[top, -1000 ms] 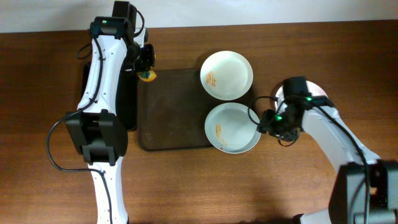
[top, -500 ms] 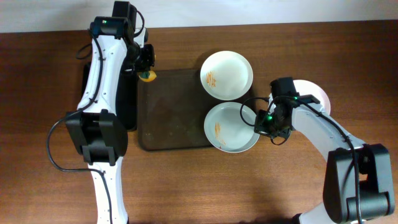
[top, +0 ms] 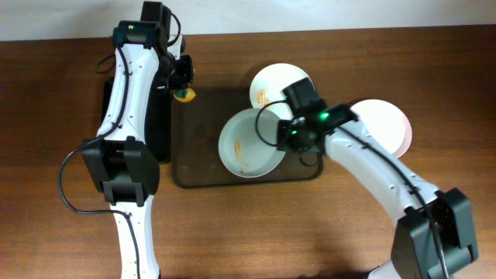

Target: Clean dirty plates on tray and stack at the side

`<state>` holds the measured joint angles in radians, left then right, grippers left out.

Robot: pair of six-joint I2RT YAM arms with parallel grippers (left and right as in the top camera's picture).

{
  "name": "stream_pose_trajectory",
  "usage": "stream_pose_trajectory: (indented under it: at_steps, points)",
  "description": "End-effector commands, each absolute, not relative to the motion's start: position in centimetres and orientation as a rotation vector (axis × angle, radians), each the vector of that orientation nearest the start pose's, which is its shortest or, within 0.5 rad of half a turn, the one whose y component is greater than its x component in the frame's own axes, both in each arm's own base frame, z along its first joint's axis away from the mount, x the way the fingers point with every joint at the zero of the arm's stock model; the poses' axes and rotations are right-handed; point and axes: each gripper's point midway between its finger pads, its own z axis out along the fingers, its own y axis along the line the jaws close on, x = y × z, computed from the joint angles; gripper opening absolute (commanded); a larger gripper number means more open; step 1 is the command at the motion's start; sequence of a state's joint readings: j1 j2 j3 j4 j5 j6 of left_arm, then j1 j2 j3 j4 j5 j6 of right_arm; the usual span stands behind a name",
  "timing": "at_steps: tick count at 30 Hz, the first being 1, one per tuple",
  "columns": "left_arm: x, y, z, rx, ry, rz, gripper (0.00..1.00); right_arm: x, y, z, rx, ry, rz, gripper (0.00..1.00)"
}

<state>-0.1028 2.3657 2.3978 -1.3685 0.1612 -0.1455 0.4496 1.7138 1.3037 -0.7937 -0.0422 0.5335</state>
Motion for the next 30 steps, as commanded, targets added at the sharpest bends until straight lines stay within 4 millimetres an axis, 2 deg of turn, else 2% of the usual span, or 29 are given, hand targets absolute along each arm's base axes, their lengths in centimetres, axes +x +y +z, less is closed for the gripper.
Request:
stream_pose_trajectory:
  at_steps: [1,4,6,9,13,14,16,18,21,23,26,28,30]
  points:
    - [50.3,-8.1,13.3,-0.001,2.906,-0.284,0.01,35.7,19.0,8.4,0.207,2.798,0.183,0.04]
    - [50.3,-8.1,13.3,-0.001,2.905,-0.284,0.01,35.0,20.7,5.3,0.232,2.851,0.162,0.04]
    - [50.3,-8.1,13.3,-0.001,2.905,-0.284,0.01,34.9,21.8,4.2,0.220,2.860,0.169,0.04]
    - [50.3,-8.1,13.3,-0.001,2.905,-0.284,0.01,35.2,22.8,4.1,0.219,2.839,0.198,0.04]
    - [50.3,-8.1,13.4,-0.001,2.904,-0.284,0.01,35.4,22.7,4.2,0.223,2.833,0.203,0.04]
    - [50.3,-8.1,13.4,-0.001,2.904,-0.284,0.01,35.5,22.6,4.2,0.219,2.833,0.203,0.07]
    - [50.3,-8.1,13.3,-0.001,2.905,-0.284,0.01,35.9,22.2,4.9,0.186,2.840,0.239,0.24]
    - [50.3,-8.1,13.4,-0.001,2.904,-0.284,0.01,36.1,21.9,5.8,0.143,2.853,0.291,0.37]
    - [50.3,-8.1,13.4,-0.001,2.904,-0.284,0.01,36.6,20.8,7.1,0.110,2.874,0.345,0.48]
    - [50.3,-8.1,13.4,0.000,2.904,-0.284,0.01,36.5,19.9,7.1,0.123,2.899,0.361,0.49]
    - [50.3,-8.1,13.4,-0.001,2.904,-0.284,0.01,36.3,19.2,6.0,0.139,2.934,0.353,0.48]
    - [50.3,-8.1,13.4,-0.001,2.903,-0.284,0.01,35.9,19.7,4.8,0.129,2.961,0.367,0.40]
    - [50.4,-8.1,13.4,-0.001,2.903,-0.284,0.01,35.6,20.3,3.4,0.123,2.986,0.379,0.39]
